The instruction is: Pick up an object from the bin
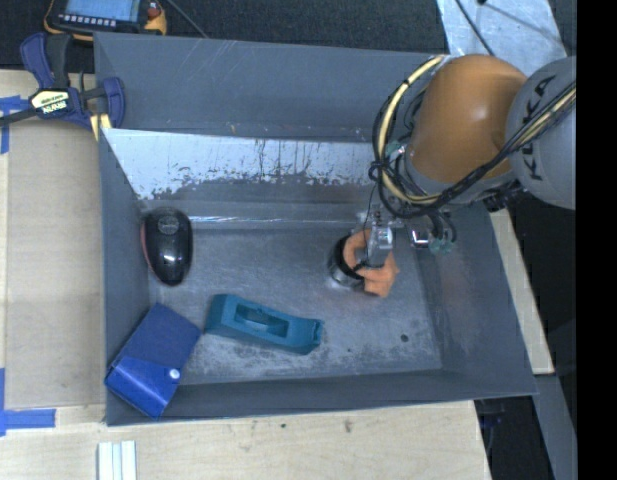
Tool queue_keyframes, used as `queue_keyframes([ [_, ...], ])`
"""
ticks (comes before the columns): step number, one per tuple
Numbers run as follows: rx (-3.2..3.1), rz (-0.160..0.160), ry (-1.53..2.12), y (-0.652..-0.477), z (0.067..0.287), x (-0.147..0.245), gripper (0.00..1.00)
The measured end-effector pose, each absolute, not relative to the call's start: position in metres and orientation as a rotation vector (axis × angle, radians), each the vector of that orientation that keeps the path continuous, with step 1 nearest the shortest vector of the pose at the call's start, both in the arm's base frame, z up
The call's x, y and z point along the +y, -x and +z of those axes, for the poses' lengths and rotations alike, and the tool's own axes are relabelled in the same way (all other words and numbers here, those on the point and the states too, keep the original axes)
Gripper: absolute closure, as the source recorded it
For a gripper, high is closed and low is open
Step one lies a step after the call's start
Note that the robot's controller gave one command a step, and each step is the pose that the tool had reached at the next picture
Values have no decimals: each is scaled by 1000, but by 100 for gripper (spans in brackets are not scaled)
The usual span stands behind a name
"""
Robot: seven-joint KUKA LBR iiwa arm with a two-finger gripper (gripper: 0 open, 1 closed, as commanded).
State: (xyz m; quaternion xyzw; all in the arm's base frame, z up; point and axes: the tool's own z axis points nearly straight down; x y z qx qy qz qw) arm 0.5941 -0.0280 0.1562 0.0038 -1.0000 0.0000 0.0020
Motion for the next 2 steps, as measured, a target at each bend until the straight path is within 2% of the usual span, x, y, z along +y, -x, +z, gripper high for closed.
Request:
queue_keyframes([
  [1,-3156,3,-171,-599,143,-43,100],
  [2,-3155,3,27,-608,308,-96,100],
])
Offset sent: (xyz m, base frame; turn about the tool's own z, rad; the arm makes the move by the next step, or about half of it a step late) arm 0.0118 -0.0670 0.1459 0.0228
